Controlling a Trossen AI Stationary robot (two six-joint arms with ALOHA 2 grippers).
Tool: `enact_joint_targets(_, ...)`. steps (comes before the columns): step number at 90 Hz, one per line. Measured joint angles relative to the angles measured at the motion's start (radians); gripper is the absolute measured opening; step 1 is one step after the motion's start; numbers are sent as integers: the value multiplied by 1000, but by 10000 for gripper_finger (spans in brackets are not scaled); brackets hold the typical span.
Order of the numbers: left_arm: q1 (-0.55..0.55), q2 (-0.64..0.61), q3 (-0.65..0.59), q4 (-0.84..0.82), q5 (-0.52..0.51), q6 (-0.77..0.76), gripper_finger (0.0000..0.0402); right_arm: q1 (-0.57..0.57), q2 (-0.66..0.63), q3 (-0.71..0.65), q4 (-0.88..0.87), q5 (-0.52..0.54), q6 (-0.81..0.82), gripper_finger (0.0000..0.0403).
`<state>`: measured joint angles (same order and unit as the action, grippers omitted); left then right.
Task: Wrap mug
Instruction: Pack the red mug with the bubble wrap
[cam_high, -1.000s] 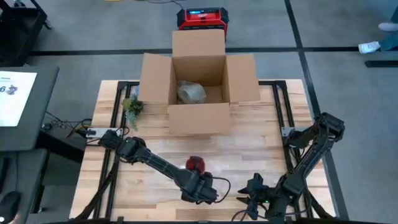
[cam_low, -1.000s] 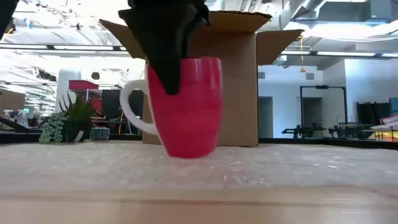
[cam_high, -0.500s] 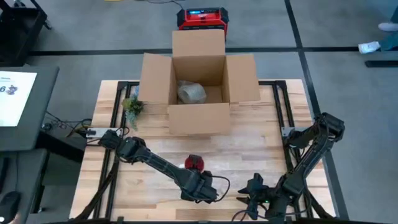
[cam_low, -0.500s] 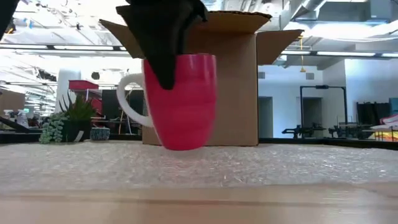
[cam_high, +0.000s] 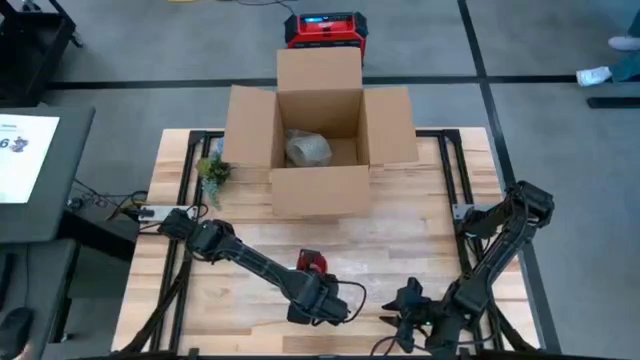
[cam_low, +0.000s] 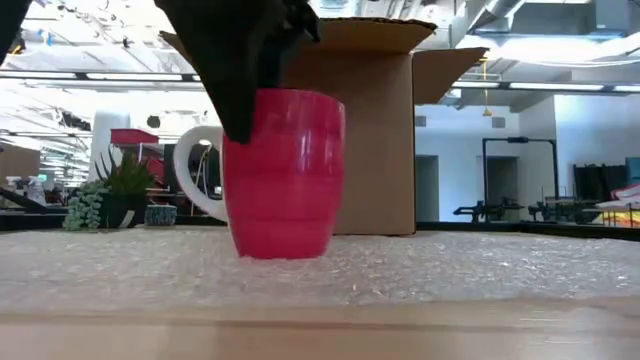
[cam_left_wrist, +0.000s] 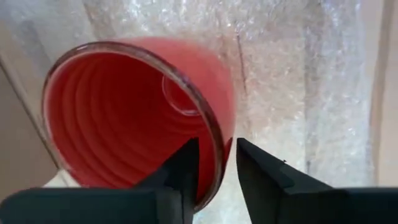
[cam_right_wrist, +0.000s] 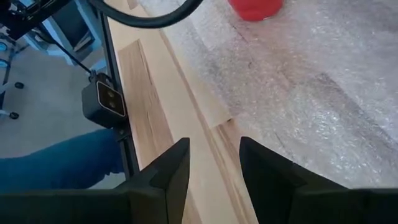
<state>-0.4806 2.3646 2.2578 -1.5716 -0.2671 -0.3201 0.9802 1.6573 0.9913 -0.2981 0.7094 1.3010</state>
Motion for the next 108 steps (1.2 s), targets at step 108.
enact_joint_targets(108, -17, -97, -92, -1, 101, -21, 2, -22, -2, -227, -142, -244, 419, 132)
